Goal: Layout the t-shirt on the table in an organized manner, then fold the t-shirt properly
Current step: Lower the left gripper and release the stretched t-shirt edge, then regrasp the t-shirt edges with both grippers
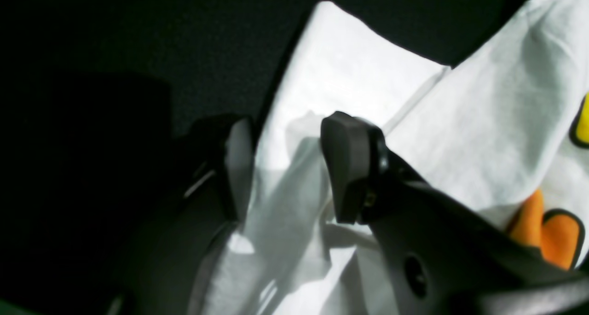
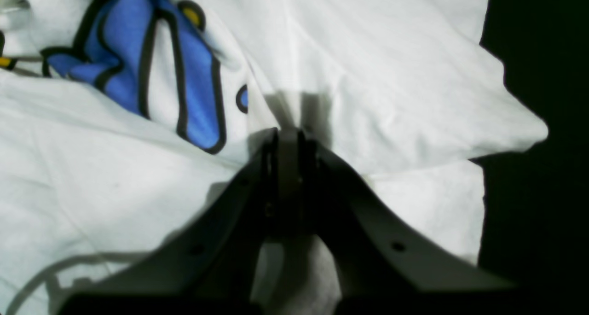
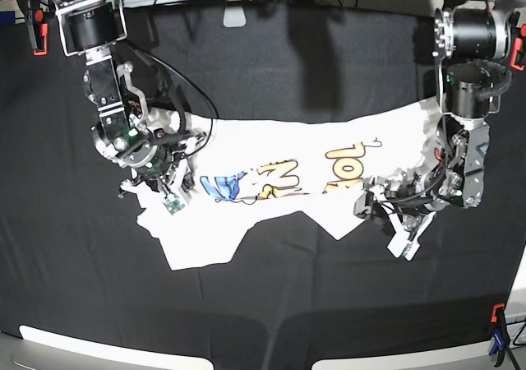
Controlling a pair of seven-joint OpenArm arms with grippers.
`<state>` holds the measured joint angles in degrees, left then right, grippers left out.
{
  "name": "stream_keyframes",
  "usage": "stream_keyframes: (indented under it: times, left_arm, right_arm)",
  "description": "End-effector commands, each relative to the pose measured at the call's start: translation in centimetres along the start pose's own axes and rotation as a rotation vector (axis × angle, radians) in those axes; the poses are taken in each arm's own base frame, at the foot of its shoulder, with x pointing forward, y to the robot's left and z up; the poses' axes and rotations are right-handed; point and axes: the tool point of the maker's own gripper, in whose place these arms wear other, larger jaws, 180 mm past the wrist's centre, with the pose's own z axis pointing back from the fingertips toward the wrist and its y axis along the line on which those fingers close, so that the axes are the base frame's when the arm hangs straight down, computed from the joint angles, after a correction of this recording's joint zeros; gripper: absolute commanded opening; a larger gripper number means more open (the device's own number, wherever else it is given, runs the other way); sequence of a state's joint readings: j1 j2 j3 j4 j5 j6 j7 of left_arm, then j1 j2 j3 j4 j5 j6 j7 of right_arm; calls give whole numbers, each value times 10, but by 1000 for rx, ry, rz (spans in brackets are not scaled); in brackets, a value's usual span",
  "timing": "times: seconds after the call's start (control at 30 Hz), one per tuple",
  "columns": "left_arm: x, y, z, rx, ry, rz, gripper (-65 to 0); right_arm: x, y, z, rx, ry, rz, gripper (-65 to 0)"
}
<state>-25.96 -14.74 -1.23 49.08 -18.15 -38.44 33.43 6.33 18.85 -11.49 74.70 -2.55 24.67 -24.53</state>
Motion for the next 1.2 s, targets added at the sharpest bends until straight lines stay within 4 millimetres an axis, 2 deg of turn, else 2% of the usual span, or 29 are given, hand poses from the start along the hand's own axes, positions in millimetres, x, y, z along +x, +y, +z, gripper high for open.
stream_keyframes:
  times: [0.0, 0.17, 0.2, 0.27, 0.3, 0.37, 0.47, 0.6, 0.67, 0.73, 0.87, 0.93, 1.03, 1.17]
  left_arm:
    - [26, -1, 2, -12, -55, -22, -412]
    - [8, -15, -5, -47, 45, -26, -495]
    - [6, -16, -6, -49, 58, -27, -531]
    - [9, -14, -5, -45, 48, -31, -642]
    - [13, -11, -3, -39, 28, -34, -650]
    - [26, 4, 5, -3, -30, -34, -650]
    - [47, 68, 32, 254, -128, 59, -650]
    - [55, 149, 90, 604, -172, 14, -650]
    - [59, 180, 122, 766, -193, -10, -650]
    - [65, 200, 149, 880, -234, -8, -650]
    - [76, 220, 185, 1019, -314, -16, -650]
    - [78, 223, 191, 1058, -336, -11, -650]
    - [78, 222, 190, 1054, -338, -10, -650]
    - [79, 223, 191, 1056, -337, -12, -414]
  right_arm:
    - [1, -8, 2, -15, 13, 13, -629]
    - [1, -8, 2, -15, 12, 13, -629]
    - [1, -8, 2, -15, 12, 13, -629]
    - [1, -8, 2, -15, 13, 13, -629]
    - [1, -9, 2, -16, 13, 13, -629]
    - [1, -9, 2, -16, 13, 13, -629]
    - [1, -8, 2, -15, 13, 13, -629]
    - [1, -8, 2, -15, 13, 13, -629]
    - [1, -8, 2, -15, 13, 13, -629]
    - [1, -8, 2, -15, 13, 13, -629]
    - [1, -8, 2, -15, 13, 13, -629]
    - [1, -8, 2, -15, 13, 13, -629]
    - [1, -8, 2, -15, 13, 13, -629]
    - [1, -8, 2, -15, 13, 13, -628]
